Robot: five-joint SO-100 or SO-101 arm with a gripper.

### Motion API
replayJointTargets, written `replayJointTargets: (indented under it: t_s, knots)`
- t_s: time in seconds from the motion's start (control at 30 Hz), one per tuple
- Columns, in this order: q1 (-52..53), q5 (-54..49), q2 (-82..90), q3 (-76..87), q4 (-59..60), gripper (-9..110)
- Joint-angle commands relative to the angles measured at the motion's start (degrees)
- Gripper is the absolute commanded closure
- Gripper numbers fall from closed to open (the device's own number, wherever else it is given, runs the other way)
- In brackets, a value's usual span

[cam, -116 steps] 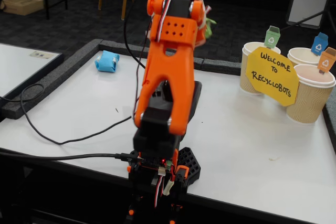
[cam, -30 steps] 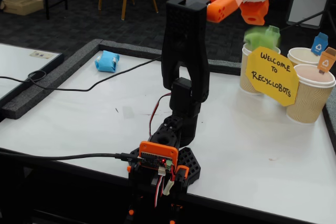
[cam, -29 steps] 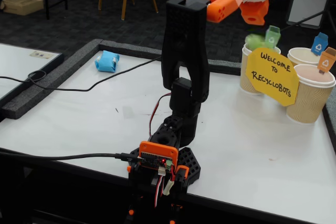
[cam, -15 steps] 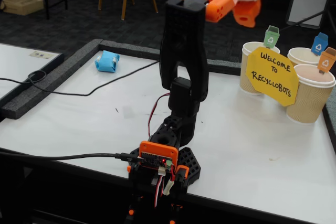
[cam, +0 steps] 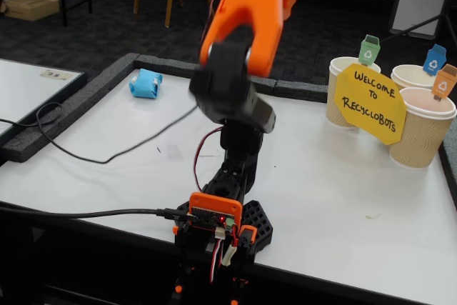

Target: Sort rubbish by color.

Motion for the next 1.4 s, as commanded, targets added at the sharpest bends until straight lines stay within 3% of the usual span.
replayJointTargets:
  t_s: [0.0,0.3,0.77,1.1,1.23,1.37]
  knots:
    - [-1.49,-0.88,15.82,6.68,-0.09,101]
    - [-0.26,-0.18,36.83,23.03,2.2,101]
    - [0.62,-0.09,41.31,36.65,3.08,101]
    - [-27.6,-0.88,39.9,30.76,0.44,101]
    - [-36.65,-0.88,30.76,23.82,2.55,101]
    - [-38.85,-0.88,16.17,13.71,5.19,101]
